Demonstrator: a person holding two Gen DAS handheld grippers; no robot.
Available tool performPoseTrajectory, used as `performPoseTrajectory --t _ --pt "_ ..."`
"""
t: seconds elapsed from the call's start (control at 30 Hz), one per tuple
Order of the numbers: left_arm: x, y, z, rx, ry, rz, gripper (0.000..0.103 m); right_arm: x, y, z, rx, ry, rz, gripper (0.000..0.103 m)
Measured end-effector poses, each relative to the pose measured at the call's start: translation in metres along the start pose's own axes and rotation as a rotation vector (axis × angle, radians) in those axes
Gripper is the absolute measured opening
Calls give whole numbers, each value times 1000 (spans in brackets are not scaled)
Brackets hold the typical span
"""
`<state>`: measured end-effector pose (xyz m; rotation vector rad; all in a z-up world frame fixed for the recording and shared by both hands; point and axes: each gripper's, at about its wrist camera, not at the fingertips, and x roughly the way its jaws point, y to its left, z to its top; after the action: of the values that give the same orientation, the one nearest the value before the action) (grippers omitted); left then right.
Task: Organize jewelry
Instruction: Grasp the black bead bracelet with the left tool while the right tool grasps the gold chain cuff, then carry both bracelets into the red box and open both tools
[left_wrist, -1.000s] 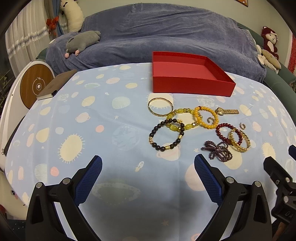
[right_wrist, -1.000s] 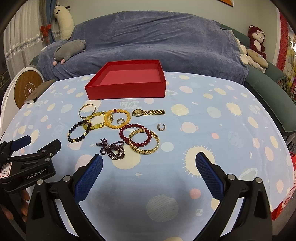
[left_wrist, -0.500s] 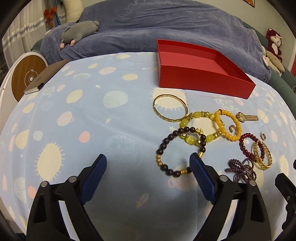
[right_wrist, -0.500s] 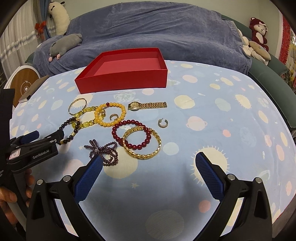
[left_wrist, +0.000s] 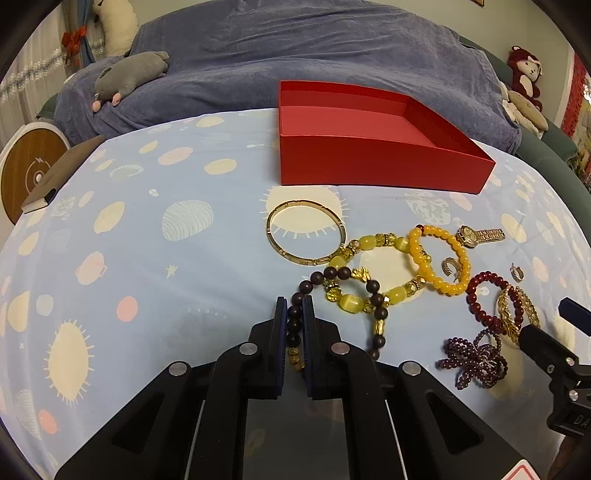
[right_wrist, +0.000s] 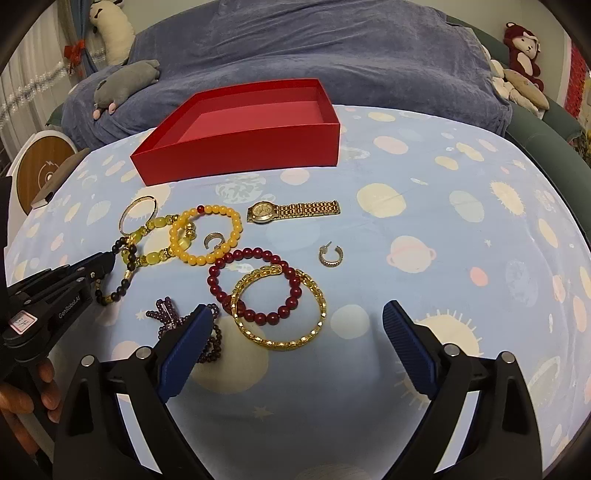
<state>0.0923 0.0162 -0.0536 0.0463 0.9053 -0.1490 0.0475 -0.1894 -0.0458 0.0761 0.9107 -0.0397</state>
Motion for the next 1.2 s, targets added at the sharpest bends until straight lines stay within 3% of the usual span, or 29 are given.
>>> performPoseTrajectory --t 0.17,0.3,0.47,0.8,1.2 --pt "-2 0 0 -6 8 -26 6 10 3 -3 -17 31 2 72" --pt "-4 1 -2 -10 11 -36 6 14 3 -3 -11 36 2 70" --pt "-6 0 -4 -6 6 -40 6 13 9 -5 -42 25 9 55" --pt "-24 -3 -2 -2 -23 -64 6 -5 4 -3 -23 -18 20 55" --pt "-82 -12 20 1 -91 -172 6 -57 0 28 -2 -127 87 55"
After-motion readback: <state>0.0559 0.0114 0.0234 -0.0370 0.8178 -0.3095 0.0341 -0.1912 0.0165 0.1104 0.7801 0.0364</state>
